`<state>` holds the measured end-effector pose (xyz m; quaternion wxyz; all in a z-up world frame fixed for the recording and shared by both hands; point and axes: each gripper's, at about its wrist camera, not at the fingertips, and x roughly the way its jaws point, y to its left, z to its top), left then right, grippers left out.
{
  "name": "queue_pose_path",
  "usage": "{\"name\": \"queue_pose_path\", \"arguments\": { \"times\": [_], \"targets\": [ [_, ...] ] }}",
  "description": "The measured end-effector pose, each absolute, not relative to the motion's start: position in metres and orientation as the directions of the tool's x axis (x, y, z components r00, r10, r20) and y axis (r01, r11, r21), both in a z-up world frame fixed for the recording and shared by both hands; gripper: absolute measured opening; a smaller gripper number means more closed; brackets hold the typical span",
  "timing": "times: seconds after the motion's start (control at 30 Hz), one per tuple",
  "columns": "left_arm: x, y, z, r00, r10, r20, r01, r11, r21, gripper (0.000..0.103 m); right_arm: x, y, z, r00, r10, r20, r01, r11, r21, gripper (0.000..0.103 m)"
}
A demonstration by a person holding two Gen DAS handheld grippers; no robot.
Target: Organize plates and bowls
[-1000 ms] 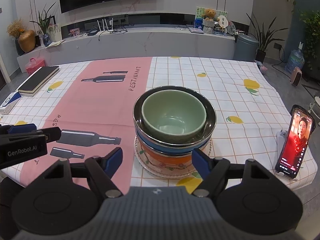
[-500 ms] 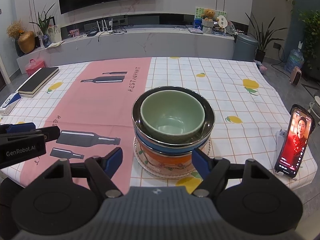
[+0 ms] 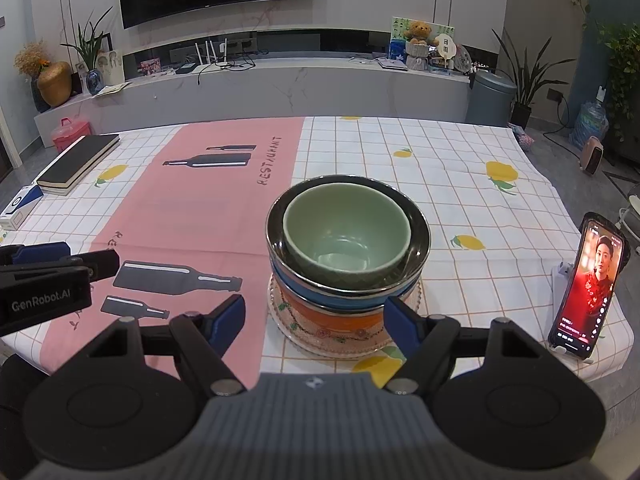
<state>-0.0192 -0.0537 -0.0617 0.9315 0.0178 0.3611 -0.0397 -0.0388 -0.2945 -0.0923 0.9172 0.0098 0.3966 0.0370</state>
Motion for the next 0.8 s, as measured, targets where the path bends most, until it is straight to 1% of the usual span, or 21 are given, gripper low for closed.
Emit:
{"name": "queue_pose_path", "arguments": {
  "times": [0.3,0.43,0.6,0.8],
  "targets": [
    [-0.0197,-0.0513,-0.0616,0.734,-0.064,-0.676,0.08,0.997,-0.008,0.066,-0.0389,-0.2945,-0.0928,0.679,0.075,-0.73,-0.061,0.997,0.045,0.075],
    [-0.0199,-0.0508,-0.0613,0.735,-0.06,-0.675,0.078,0.997,-0.005,0.069,-0.0387,-0.2944,-0.093,0.679,0.075,-0.73,-0.062,0.997,0.044,0.075],
    [-0.02,-0.0509,-0.0609,0.736,-0.061,-0.674,0.078,0.997,-0.005,0.069,-0.0388,-0.2941,-0.0931,0.68,0.075,-0.73,-0.063,0.997,0.044,0.077],
    [-0.0201,-0.0509,-0.0609,0.736,-0.061,-0.674,0.078,0.997,-0.004,0.069,-0.0386,-0.2941,-0.0936,0.679,0.076,-0.73,-0.064,0.997,0.045,0.077]
  ]
}}
